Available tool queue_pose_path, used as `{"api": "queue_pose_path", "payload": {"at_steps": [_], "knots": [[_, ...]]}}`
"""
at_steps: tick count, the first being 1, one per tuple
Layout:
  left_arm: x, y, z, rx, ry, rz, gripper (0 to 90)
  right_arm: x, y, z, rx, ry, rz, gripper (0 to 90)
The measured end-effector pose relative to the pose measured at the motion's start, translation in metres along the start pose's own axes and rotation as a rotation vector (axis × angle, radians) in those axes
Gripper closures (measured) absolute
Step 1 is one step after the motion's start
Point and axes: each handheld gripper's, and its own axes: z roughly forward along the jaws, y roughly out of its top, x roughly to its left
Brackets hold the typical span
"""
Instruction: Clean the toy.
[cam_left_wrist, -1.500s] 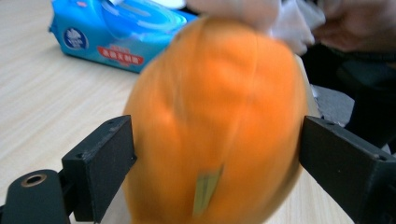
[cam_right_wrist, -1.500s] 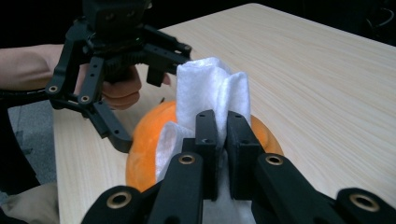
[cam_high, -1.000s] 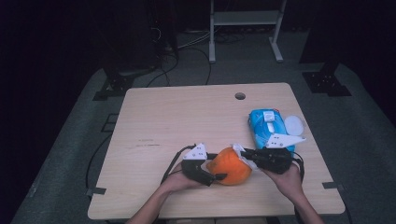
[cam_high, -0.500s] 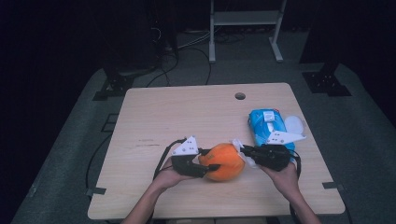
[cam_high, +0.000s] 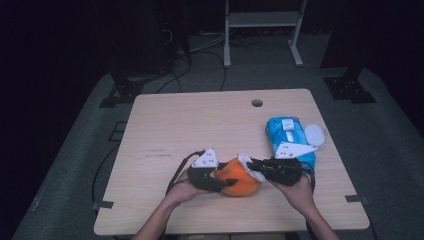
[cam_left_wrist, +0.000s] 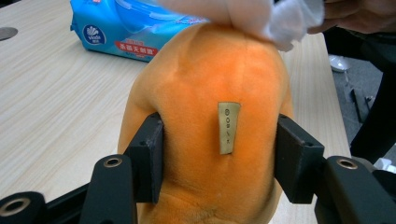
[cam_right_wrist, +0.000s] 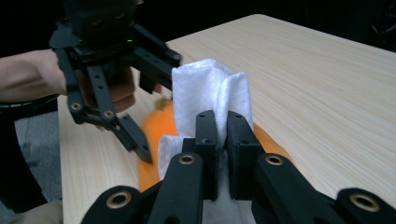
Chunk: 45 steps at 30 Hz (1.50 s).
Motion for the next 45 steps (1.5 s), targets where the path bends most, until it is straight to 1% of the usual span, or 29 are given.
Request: {"api": "queue_pose_path", "payload": {"at_steps": [1,2,3,4,5,6,7,9,10,11,12,13,15,17,20,24,26,27,28,29,31,32,33,35,36,39,40,41,45], "knots": [[-0.001,-0.001,0.002,-0.007,0.002,-0.007,41.5,0.005,0.003,0.005,-0.003,0.012,-0.018,83.7],[-0.001,-0.001,0.002,-0.007,0.002,-0.007,38.9,0.005,0.003,0.005,-0.003,0.012,-0.018,83.7],[0.000,-0.002,0.004,-0.009,0.009,-0.025,34.2,0.007,0.005,0.010,0.008,0.009,-0.036,83.7],[0.000,-0.002,0.004,-0.009,0.009,-0.025,29.0,0.007,0.005,0.010,0.008,0.009,-0.036,83.7],[0.003,-0.004,0.005,-0.026,-0.004,-0.046,24.5,0.006,0.004,0.012,0.021,-0.002,-0.048,83.7],[0.003,-0.004,0.005,-0.026,-0.004,-0.046,20.7,0.006,0.004,0.012,0.021,-0.002,-0.048,83.7],[0.007,-0.006,0.005,-0.050,-0.023,-0.067,18.3,0.003,0.001,0.012,0.036,-0.010,-0.039,83.7],[0.008,-0.007,0.005,-0.061,-0.029,-0.073,13.4,-0.001,-0.003,0.010,0.037,-0.015,-0.018,83.7],[0.009,-0.008,0.006,-0.062,-0.031,-0.080,13.4,-0.001,-0.003,0.010,0.037,-0.015,-0.018,83.7],[0.011,-0.011,0.008,-0.066,-0.034,-0.095,12.0,-0.006,-0.006,0.007,0.037,-0.023,-0.005,83.7],[0.011,-0.011,0.008,-0.066,-0.034,-0.095,11.9,-0.006,-0.006,0.007,0.037,-0.023,-0.005,83.7],[0.013,-0.014,0.010,-0.070,-0.048,-0.098,11.9,-0.009,-0.009,0.003,0.039,-0.033,0.004,83.7],[0.013,-0.015,0.012,-0.073,-0.052,-0.097,11.9,-0.011,-0.010,0.002,0.041,-0.038,0.007,83.7],[0.012,-0.017,0.014,-0.095,-0.069,-0.088,11.9,-0.016,-0.015,-0.004,0.041,-0.047,0.024,83.7],[0.013,-0.018,0.016,-0.105,-0.068,-0.079,11.9,-0.018,-0.017,-0.006,0.046,-0.054,0.029,83.7],[0.014,-0.021,0.019,-0.118,-0.076,-0.089,12.1,-0.021,-0.021,-0.009,0.046,-0.059,0.045,83.7],[0.013,-0.022,0.021,-0.118,-0.071,-0.077,16.5,-0.020,-0.021,-0.009,0.047,-0.059,0.045,83.7],[0.012,-0.021,0.021,-0.112,-0.062,-0.066,16.5,-0.020,-0.021,-0.009,0.047,-0.060,0.041,83.7],[0.011,-0.021,0.020,-0.112,-0.054,-0.057,22.8,-0.020,-0.020,-0.009,0.049,-0.062,0.040,83.7],[0.008,-0.017,0.016,-0.106,-0.028,-0.040,32.7,-0.018,-0.019,-0.009,0.044,-0.064,0.039,83.7],[0.005,-0.010,0.010,-0.097,-0.025,-0.023,37.8,-0.016,-0.016,-0.011,0.028,-0.070,0.032,83.7],[0.005,-0.010,0.010,-0.097,-0.025,-0.023,39.1,-0.016,-0.016,-0.011,0.028,-0.070,0.032,83.7],[0.002,-0.002,0.002,-0.101,-0.036,-0.006,40.1,-0.014,-0.012,-0.012,0.017,-0.068,0.022,83.7],[0.001,0.001,-0.001,-0.106,-0.043,0.000,40.6,-0.011,-0.009,-0.011,0.009,-0.056,0.014,83.7],[-0.004,0.008,-0.008,-0.112,-0.043,0.019,40.7,-0.010,-0.008,-0.009,0.009,-0.053,0.010,83.7],[-0.008,0.012,-0.013,-0.099,-0.026,0.051,41.4,-0.011,-0.009,-0.004,0.004,-0.038,0.026,83.7],[-0.008,0.012,-0.013,-0.099,-0.026,0.051,41.7,-0.011,-0.010,-0.002,0.009,-0.034,0.032,83.7],[-0.006,0.011,-0.013,-0.074,-0.017,0.038,42.0,-0.011,-0.012,0.000,0.016,-0.032,0.035,83.7],[-0.004,0.010,-0.014,-0.060,-0.013,0.030,42.8,-0.009,-0.013,0.004,0.022,-0.032,0.039,83.7]]}}
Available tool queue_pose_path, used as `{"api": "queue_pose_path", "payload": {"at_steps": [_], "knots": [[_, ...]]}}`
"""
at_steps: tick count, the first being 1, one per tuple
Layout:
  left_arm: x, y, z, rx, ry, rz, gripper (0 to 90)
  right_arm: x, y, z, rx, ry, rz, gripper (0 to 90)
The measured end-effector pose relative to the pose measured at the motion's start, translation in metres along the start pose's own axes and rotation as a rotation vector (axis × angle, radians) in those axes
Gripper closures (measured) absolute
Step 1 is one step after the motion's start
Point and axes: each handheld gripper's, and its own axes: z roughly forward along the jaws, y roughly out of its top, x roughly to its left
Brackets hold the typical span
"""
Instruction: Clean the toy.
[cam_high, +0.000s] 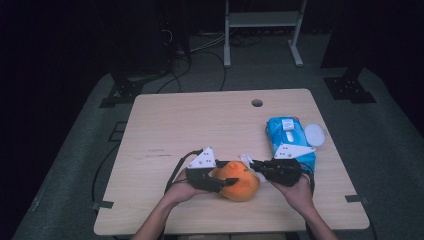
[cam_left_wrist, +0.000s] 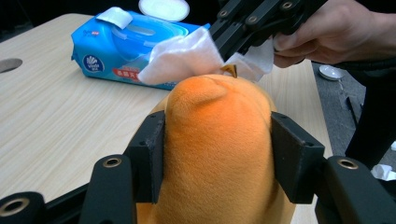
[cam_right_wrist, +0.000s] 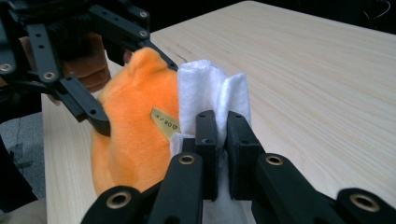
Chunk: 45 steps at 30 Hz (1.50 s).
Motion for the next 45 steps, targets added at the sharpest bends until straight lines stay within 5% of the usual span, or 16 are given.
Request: {"api": "queue_pose_path", "payload": {"at_steps": [15,23,28,29,33,40,45], "knots": [[-0.004,0.000,0.013,-0.003,0.039,-0.058,36.4,0.024,0.018,0.001,-0.046,0.039,-0.065,83.6],[0.001,-0.001,0.015,-0.014,0.011,-0.083,13.2,0.014,-0.004,-0.004,-0.018,0.032,-0.019,83.8],[0.002,-0.004,0.016,-0.018,-0.028,-0.082,18.5,0.011,-0.009,-0.010,-0.004,0.013,-0.010,83.8],[0.001,-0.003,0.015,-0.016,-0.030,-0.074,28.1,0.010,-0.010,-0.010,-0.002,0.014,-0.011,83.8],[-0.003,-0.003,0.017,-0.010,0.002,-0.078,36.6,0.013,-0.006,-0.013,-0.007,0.002,-0.020,83.7],[-0.016,0.004,0.027,-0.009,0.054,-0.063,33.3,0.027,0.015,-0.013,-0.041,-0.005,-0.098,83.8],[-0.012,0.004,0.024,-0.008,0.029,-0.060,19.3,0.021,0.002,-0.010,-0.023,-0.001,-0.049,84.0]]}}
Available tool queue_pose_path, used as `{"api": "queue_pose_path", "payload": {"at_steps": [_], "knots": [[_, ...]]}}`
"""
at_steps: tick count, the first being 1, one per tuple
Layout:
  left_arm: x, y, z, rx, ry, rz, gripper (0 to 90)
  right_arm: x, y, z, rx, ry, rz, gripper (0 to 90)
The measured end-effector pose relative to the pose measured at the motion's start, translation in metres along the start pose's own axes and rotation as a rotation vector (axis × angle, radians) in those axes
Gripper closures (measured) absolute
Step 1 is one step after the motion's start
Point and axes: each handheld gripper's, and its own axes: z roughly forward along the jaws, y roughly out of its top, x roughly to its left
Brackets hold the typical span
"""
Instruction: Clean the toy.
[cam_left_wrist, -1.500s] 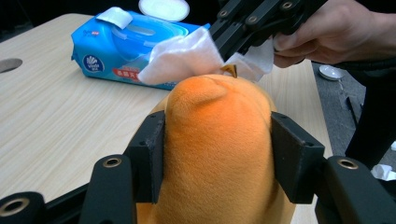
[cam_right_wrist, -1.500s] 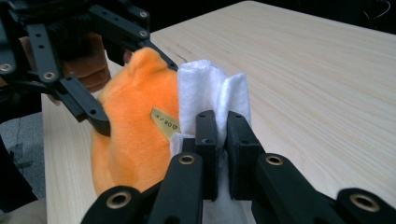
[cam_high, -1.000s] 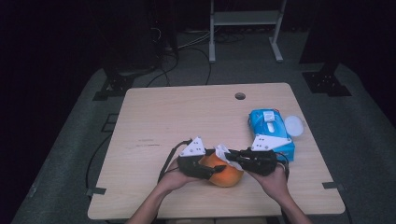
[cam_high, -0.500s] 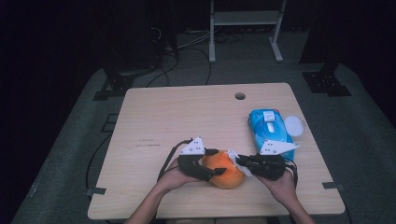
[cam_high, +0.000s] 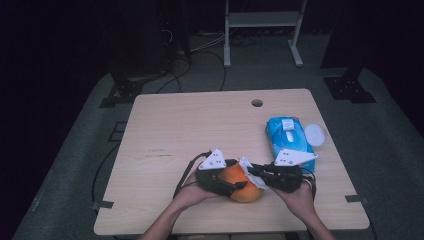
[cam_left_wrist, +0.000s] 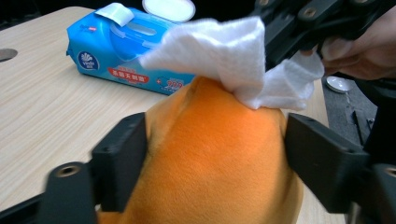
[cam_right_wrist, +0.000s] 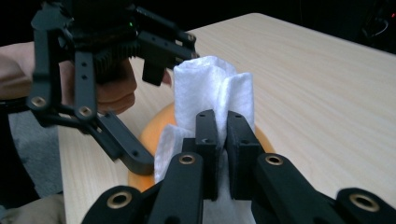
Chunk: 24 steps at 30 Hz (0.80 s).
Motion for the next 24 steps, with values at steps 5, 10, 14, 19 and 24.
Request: {"api": "queue_pose_path", "payload": {"at_steps": [5,10,14,19,24], "knots": [[0.004,0.000,-0.002,-0.010,0.006,0.003,16.3,-0.006,-0.008,-0.005,0.002,-0.021,0.016,84.0],[0.010,-0.002,-0.007,-0.022,0.008,-0.005,14.1,-0.010,-0.012,-0.008,0.003,-0.016,0.027,84.1],[0.016,-0.005,-0.009,-0.035,-0.005,-0.030,11.0,-0.010,-0.015,-0.011,0.005,-0.008,0.026,84.0],[0.022,-0.012,-0.005,-0.034,-0.044,-0.080,10.0,-0.013,-0.020,-0.017,0.007,-0.003,0.044,84.0],[0.023,-0.014,-0.002,-0.032,-0.073,-0.106,9.3,-0.014,-0.022,-0.021,0.011,-0.009,0.050,84.0]]}}
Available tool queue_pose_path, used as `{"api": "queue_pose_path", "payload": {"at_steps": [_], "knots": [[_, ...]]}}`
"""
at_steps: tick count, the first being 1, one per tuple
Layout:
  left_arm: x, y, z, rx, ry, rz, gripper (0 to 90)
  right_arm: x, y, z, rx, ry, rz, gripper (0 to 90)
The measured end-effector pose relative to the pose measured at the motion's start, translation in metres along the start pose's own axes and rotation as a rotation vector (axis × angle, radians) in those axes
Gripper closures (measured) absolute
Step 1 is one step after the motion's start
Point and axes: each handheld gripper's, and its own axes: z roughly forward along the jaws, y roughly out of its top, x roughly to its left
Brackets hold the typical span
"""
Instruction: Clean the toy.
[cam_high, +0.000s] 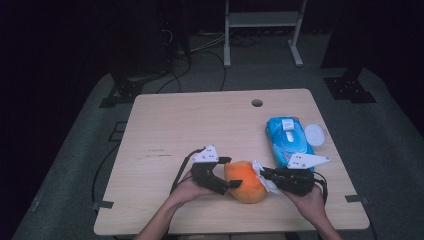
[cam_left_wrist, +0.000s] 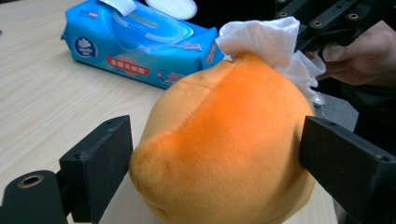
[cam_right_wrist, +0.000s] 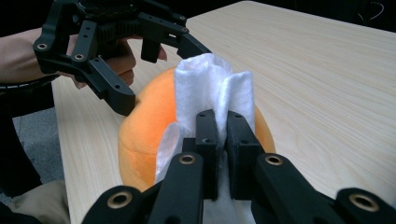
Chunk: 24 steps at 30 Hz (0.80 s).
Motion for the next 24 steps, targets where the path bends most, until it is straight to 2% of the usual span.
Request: {"api": "queue_pose_path", "payload": {"at_steps": [1,4,5,6,7,8,10,11,12,15,18,19,21,22,24], "knots": [[0.002,-0.001,0.000,-0.001,-0.011,-0.016,8.9,-0.001,-0.001,-0.001,0.003,-0.005,0.003,84.0],[0.003,-0.002,0.001,-0.005,-0.022,-0.030,8.9,-0.001,-0.003,-0.002,0.004,-0.008,0.002,84.0],[0.004,-0.004,0.002,-0.001,-0.042,-0.043,8.9,-0.002,-0.003,-0.003,0.004,-0.007,0.007,84.0],[0.004,-0.004,0.002,-0.001,-0.042,-0.043,9.0,-0.002,-0.003,-0.003,0.004,-0.007,0.007,84.0],[0.004,-0.005,0.002,0.010,-0.070,-0.047,9.7,-0.002,-0.003,-0.003,0.005,-0.012,0.005,84.0],[0.004,-0.005,0.002,0.010,-0.070,-0.047,11.5,-0.002,-0.003,-0.003,0.005,-0.012,0.005,84.0],[0.001,-0.004,0.002,0.028,-0.090,-0.017,13.7,-0.003,-0.003,-0.005,0.004,-0.020,0.011,84.0],[0.000,-0.003,0.001,0.032,-0.120,-0.008,14.7,-0.004,-0.004,-0.005,0.004,-0.022,0.012,84.0],[0.000,-0.003,0.001,0.032,-0.120,-0.008,16.0,-0.004,-0.004,-0.005,0.004,-0.022,0.012,84.0],[0.000,-0.005,-0.001,0.005,-0.176,0.014,18.2,-0.009,-0.007,-0.012,0.005,-0.041,0.030,83.9],[0.001,-0.006,0.000,-0.004,-0.165,0.015,17.9,-0.011,-0.009,-0.014,0.007,-0.046,0.040,83.9],[0.003,-0.007,0.001,-0.003,-0.159,0.006,15.2,-0.011,-0.010,-0.015,0.009,-0.047,0.044,83.9],[0.008,-0.012,0.008,0.036,-0.130,-0.023,9.6,-0.010,-0.009,-0.014,0.011,-0.045,0.039,83.9],[0.008,-0.012,0.008,0.036,-0.130,-0.023,7.7,-0.010,-0.009,-0.014,0.011,-0.045,0.039,83.9],[0.012,-0.016,0.011,0.033,-0.148,-0.049,7.6,-0.008,-0.007,-0.012,0.012,-0.043,0.030,83.9]]}}
